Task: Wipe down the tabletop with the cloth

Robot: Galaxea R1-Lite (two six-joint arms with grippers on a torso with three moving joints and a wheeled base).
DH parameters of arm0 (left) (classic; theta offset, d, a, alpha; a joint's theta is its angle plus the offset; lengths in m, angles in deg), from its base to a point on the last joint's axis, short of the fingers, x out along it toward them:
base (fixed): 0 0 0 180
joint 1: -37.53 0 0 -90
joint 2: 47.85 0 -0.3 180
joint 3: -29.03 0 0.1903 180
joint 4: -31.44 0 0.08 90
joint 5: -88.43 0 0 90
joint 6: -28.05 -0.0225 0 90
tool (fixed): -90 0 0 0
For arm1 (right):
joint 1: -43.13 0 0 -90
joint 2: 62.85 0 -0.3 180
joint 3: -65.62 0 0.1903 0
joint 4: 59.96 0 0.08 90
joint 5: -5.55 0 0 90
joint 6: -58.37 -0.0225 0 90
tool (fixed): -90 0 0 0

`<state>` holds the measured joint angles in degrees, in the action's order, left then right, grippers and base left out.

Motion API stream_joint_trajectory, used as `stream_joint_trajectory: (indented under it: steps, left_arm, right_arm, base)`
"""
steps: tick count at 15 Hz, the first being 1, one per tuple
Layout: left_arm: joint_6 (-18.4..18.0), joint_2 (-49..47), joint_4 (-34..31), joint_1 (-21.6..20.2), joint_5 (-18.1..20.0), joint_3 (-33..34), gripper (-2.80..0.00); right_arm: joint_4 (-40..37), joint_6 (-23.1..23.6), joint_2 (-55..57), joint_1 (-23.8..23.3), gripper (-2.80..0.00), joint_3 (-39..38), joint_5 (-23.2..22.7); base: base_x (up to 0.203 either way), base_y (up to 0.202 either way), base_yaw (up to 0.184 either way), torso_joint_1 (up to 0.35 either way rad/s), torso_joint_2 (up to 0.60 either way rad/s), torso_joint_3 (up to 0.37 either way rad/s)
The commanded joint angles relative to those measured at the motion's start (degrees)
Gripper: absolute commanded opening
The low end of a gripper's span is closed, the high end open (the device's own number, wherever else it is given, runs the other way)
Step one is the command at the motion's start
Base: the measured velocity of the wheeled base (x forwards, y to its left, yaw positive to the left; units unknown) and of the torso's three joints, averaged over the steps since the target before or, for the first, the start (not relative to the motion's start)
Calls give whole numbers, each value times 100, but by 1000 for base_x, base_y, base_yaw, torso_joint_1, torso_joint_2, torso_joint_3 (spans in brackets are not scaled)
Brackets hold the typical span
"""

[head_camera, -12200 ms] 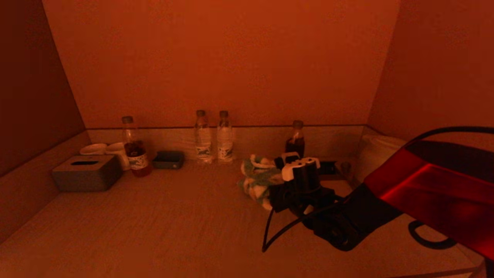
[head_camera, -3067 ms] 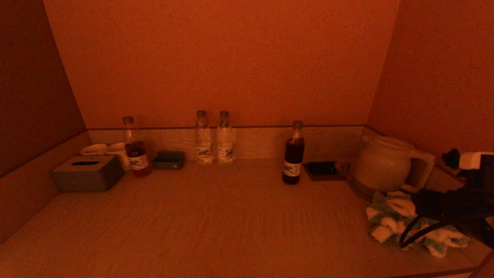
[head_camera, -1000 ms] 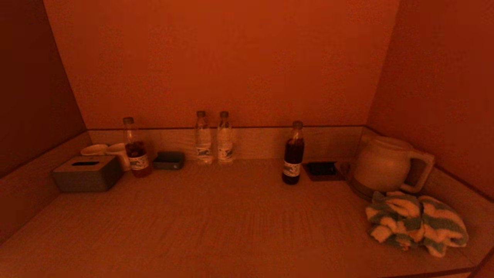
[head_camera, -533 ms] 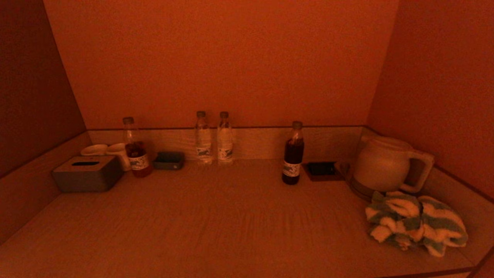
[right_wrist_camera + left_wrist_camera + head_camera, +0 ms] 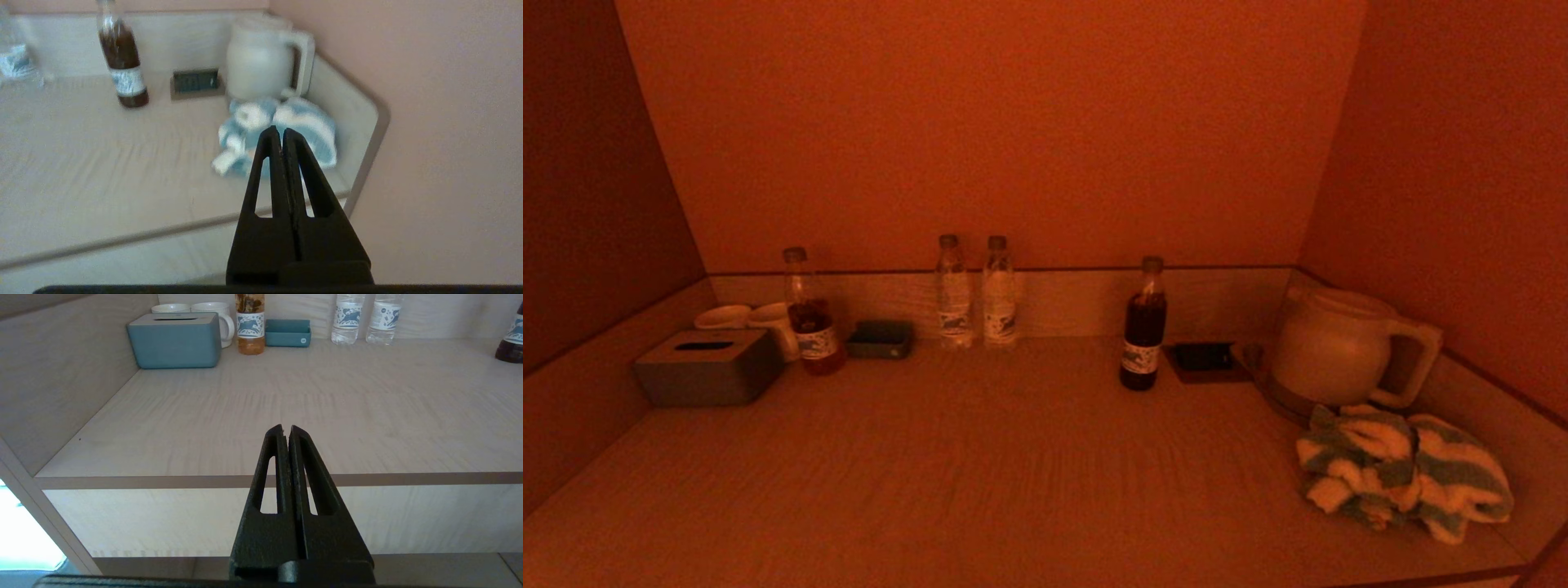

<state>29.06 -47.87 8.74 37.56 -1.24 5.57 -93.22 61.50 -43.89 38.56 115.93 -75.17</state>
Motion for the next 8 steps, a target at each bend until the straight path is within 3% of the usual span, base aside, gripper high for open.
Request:
stream_joint_trajectory:
  steps: [1,3,8]
  left_arm:
    - [4,2,4,-2,2,1,-280]
    - [4,2,4,-2,2,1,-280]
    - [4,2,4,6,2,1,-280]
  right_arm:
    - [-43,-7,-330,44,-280,-168,-11]
    - [-144,-5,-503,381,-280,-215,-15]
    - [-185,3,-829,414,-280,-454,-40]
  base:
    - [0,0,0,0,0,0]
    - [0,0,0,0,0,0]
    - [0,0,0,0,0,0]
